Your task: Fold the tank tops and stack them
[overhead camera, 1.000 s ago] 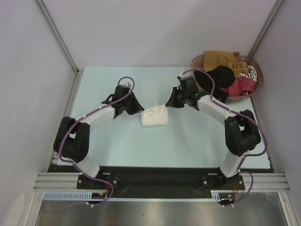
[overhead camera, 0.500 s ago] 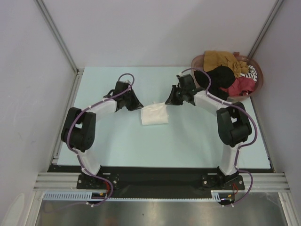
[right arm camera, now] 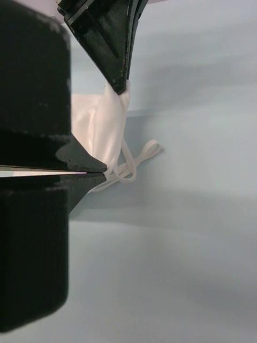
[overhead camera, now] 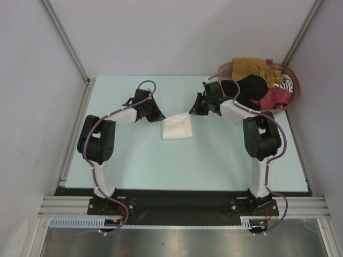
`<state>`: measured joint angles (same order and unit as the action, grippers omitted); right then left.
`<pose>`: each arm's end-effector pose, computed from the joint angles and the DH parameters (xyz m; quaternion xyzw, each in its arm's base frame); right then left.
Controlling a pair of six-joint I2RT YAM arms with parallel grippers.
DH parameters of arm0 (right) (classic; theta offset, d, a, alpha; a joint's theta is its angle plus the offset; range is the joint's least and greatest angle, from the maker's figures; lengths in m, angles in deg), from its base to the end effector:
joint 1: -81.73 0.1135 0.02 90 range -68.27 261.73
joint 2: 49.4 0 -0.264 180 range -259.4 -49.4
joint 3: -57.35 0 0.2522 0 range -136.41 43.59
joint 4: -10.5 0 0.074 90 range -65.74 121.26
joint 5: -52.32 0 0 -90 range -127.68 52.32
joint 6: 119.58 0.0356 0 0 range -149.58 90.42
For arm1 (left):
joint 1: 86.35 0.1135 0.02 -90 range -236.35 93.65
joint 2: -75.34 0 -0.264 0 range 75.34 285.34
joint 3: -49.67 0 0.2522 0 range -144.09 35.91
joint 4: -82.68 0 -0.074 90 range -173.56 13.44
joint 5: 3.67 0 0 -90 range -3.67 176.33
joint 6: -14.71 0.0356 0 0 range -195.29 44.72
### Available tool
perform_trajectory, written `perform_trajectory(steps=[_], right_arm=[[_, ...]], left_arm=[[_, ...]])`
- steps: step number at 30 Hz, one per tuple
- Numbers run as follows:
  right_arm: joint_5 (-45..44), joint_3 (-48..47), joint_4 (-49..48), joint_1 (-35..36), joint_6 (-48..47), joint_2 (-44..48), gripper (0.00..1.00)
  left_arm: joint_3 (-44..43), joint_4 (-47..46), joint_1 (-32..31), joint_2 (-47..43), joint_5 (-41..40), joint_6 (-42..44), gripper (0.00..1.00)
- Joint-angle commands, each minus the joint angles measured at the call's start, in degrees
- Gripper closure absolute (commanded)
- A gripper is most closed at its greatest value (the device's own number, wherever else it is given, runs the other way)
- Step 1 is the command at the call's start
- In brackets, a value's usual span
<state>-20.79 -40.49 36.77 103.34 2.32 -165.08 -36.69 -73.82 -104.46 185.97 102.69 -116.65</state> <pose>0.4165 0.1761 0.1989 0.0247 0.9124 0.2944 0.2835 0.3919 -0.1387 0.1768 -0.1359 0.9148 -0.2921 0.2438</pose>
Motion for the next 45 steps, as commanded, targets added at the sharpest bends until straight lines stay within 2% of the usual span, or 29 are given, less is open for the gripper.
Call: perform_trajectory(steps=[1,16,20,24,29,31,36,37,39,43,45], right_arm=[[-0.2,-3.3,-1.9,-0.7,0.0,-1.6,1.0],[0.0,-4.5,-5.9,-1.0,1.1,-7.0,1.0],[0.6,-5.3,-5.9,-1.0,1.1,-8.2,0.97],[0.4,-5.2,-6.0,-1.1,1.1,-7.9,0.88],[0.5,-4.1,-6.4,-1.2,1.1,-5.4,0.56],[0.8,-3.0,-6.8,-1.2,1.2,-3.3,0.53],[3.5,-2.9,-7.1,-1.3,1.1,0.6,0.51],[3.9,-2.5,-7.0,-1.1,1.1,1.4,0.51],[6.2,-1.8,-7.6,-0.9,1.1,3.1,0.58],[14.6,2.1,-10.6,0.1,1.6,4.4,0.9],[17.6,5.2,-14.8,0.9,3.6,4.9,0.97]], left_arm=[[-3.3,0.2,1.0,1.5,-0.1,1.8,0.89],[-6.4,0.0,1.1,6.5,-0.9,2.4,0.85],[-6.6,-0.6,1.2,7.7,0.0,2.6,0.76],[-6.8,-0.6,1.2,6.9,-0.8,3.2,0.64],[-7.0,1.1,1.3,4.4,-3.2,4.4,0.44],[-6.7,2.3,1.3,2.2,-4.5,5.3,0.38],[-4.2,2.8,1.1,-4.6,-7.5,6.4,0.32],[-3.4,2.8,1.1,-5.7,-8.0,6.6,0.29],[-3.1,3.7,1.1,-8.0,-9.4,7.2,0.29],[-1.9,2.3,1.0,-10.3,-5.1,7.0,0.29],[-3.4,2.0,0.4,-9.2,-1.8,7.1,0.31]])
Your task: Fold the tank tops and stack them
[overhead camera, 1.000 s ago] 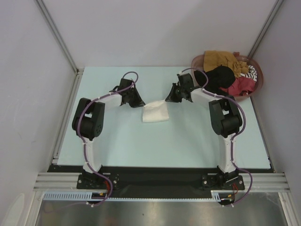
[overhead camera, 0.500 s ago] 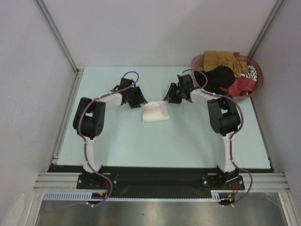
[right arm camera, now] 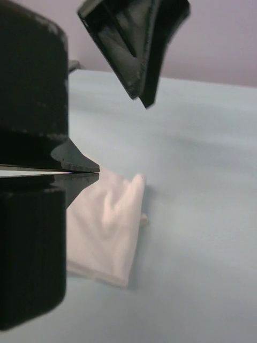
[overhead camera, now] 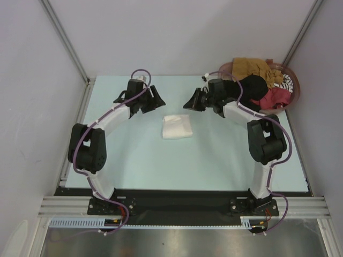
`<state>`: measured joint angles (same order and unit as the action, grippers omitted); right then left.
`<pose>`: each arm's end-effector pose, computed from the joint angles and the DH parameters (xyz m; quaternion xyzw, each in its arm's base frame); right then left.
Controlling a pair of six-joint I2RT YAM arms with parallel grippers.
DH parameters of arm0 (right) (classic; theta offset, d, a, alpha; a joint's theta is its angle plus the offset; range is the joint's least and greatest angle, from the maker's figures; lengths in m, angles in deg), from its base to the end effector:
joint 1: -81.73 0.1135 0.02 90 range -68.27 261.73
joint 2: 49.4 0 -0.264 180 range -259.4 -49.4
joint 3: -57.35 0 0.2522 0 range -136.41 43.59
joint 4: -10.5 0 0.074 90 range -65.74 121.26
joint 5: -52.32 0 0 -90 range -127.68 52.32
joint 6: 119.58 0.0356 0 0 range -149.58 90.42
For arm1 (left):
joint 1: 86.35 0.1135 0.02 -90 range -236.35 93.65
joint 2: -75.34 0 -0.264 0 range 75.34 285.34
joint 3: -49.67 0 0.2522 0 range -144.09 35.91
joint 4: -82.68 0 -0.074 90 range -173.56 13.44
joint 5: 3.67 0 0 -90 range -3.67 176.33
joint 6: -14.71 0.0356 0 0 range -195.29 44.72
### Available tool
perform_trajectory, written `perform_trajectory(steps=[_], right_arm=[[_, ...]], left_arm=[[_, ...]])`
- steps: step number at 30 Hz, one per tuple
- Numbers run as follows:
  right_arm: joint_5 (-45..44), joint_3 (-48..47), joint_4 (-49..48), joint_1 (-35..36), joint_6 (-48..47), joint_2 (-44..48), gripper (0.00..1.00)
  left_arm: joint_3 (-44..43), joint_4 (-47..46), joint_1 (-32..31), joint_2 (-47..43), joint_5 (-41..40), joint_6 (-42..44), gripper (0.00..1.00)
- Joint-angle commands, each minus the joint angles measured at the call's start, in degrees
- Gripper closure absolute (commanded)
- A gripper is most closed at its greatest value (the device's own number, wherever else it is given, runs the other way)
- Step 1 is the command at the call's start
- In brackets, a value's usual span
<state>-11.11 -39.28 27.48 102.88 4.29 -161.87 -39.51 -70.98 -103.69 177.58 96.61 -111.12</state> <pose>0.4162 0.1781 0.2313 -0.0146 0.8615 0.3941 0.3199 0.3856 -0.1270 0.2453 -0.1069 0.8949 -0.2629 0.3444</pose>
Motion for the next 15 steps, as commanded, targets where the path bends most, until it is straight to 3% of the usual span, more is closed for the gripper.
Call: perform_trajectory(steps=[1,8,15], right_arm=[[10.9,7.3,-9.7,1.7,2.5,1.7,1.0],[21.1,15.7,-26.3,4.8,11.5,-1.1,1.0],[27.5,16.7,-37.2,5.3,21.3,-10.3,1.0]], left_arm=[[-1.6,-0.5,-0.7,-0.3,4.5,1.8,0.31],[-6.7,0.4,-2.6,5.2,8.5,2.3,0.34],[-7.1,1.1,-2.3,6.0,8.0,2.9,0.35]])
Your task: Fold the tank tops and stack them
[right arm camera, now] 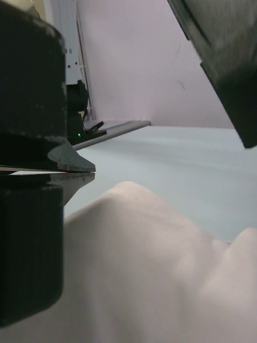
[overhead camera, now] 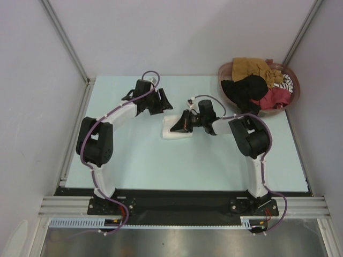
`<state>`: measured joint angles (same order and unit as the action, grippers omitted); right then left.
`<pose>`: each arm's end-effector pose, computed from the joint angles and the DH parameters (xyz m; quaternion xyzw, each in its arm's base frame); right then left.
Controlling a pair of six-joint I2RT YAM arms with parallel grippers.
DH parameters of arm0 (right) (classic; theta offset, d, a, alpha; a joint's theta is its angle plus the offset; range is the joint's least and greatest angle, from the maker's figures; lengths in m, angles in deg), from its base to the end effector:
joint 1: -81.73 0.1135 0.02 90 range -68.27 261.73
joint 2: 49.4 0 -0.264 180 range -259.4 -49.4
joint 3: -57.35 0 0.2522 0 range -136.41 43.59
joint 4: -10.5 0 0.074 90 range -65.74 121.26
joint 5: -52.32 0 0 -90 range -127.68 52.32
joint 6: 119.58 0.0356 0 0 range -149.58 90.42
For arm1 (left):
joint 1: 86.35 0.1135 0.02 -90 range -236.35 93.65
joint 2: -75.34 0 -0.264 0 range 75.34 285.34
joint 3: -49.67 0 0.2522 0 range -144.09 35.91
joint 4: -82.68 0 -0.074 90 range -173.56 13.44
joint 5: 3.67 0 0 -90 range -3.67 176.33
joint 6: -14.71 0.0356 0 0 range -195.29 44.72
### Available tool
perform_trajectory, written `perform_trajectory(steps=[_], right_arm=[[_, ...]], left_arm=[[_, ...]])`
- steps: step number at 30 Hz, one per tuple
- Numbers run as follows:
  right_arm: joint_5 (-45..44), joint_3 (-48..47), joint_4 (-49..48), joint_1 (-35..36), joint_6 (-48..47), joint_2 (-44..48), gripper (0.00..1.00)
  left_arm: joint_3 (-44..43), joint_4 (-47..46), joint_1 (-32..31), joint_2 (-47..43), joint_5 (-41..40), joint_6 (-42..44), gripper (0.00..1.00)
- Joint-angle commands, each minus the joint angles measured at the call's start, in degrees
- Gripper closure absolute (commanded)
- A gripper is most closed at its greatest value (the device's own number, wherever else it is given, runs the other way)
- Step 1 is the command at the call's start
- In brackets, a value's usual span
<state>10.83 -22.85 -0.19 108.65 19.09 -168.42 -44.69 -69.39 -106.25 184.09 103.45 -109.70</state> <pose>0.3719 0.2187 0.1402 -0.0598 0.8078 0.5657 0.1544 0.3998 -0.1559 0.2281 -0.0545 0.9048 -0.3036 0.2935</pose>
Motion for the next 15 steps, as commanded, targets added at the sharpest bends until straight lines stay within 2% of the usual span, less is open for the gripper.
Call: perform_trajectory(steps=[1,5,8,12,15], right_arm=[[6.5,0.7,-12.3,-0.6,8.7,-5.9,1.0],[7.3,-1.0,-12.8,-1.6,10.8,-13.3,1.0],[7.4,-0.6,-14.5,-2.3,13.0,-15.5,1.0],[5.3,-1.1,-6.4,-2.4,7.5,-11.4,1.0],[6.2,-1.2,-7.5,-2.9,9.4,-8.4,1.0]], left_arm=[[-1.5,-0.5,0.2,-0.5,1.2,1.5,0.35],[-1.4,-0.2,0.4,-0.6,1.2,2.0,0.35],[-1.3,-0.2,0.4,-0.4,1.6,2.1,0.35],[-2.3,0.8,0.4,-0.2,1.7,2.7,0.35],[-2.3,1.1,0.4,-0.4,1.6,2.8,0.36]])
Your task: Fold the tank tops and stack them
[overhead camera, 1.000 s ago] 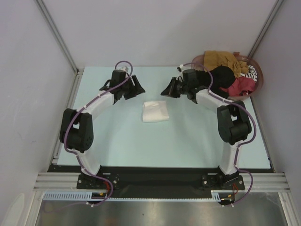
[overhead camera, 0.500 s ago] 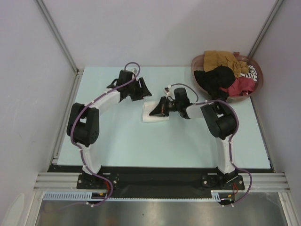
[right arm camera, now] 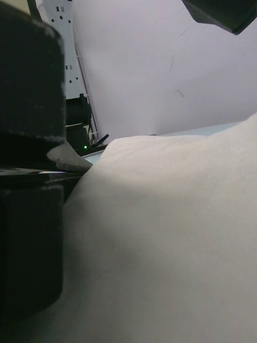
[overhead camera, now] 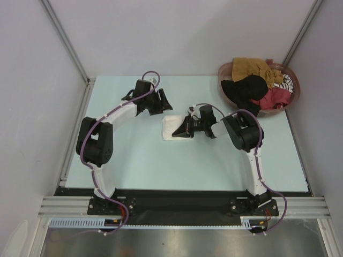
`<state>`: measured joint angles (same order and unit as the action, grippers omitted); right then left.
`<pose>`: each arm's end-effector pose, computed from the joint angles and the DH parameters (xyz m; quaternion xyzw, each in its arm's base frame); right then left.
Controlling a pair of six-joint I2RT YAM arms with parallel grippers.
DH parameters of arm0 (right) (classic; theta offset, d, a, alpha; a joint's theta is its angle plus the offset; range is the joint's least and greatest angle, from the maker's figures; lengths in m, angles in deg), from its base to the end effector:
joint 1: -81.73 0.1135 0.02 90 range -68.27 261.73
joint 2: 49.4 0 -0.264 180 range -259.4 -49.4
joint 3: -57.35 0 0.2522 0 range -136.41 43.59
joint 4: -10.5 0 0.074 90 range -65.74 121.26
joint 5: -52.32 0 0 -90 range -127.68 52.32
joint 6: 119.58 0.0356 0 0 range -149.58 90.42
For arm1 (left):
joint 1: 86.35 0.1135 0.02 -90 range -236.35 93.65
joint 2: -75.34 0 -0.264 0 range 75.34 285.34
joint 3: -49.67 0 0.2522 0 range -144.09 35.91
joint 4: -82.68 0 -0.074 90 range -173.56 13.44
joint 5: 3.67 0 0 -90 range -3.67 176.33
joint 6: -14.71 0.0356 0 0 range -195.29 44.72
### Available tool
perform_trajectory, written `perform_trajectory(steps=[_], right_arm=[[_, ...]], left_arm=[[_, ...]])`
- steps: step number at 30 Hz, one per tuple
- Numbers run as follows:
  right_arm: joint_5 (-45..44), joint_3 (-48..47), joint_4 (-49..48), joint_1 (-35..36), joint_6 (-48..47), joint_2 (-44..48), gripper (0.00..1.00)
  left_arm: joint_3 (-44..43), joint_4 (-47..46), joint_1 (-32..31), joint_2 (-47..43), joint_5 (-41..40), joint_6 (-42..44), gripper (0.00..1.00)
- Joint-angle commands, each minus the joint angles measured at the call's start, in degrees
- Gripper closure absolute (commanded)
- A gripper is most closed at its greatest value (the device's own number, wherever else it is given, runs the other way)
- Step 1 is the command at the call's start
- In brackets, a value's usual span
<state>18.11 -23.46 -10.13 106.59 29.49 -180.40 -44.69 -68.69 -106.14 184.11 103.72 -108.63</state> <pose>0.3836 0.2102 0.0726 -0.0004 0.7992 0.5981 0.0604 0.3992 -0.1550 0.2270 -0.0471 0.9074 -0.3002 0.2903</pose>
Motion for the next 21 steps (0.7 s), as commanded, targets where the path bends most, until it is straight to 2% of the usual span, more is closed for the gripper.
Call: perform_trajectory(steps=[1,6,12,17,21], right_arm=[[-0.8,-1.1,2.2,-1.0,-0.5,4.3,1.0],[-1.1,-6.9,7.1,-1.4,-1.4,6.5,1.0],[-1.9,-15.5,13.3,-1.1,-2.0,4.7,1.0],[-2.4,-23.2,17.9,-0.3,-3.3,-1.8,1.0],[-7.5,-27.2,23.3,-0.7,-5.2,-7.2,1.0]], left_arm=[[-2.2,0.5,0.3,-0.9,1.0,1.7,0.36],[1.5,-0.5,1.1,-4.3,-0.4,0.8,0.36],[10.8,-5.8,4.1,-14.6,-0.6,-1.5,0.36],[18.3,-7.4,4.5,-21.3,-0.8,-1.4,0.37],[22.7,-9.7,4.2,-25.2,1.8,-2.0,0.37]])
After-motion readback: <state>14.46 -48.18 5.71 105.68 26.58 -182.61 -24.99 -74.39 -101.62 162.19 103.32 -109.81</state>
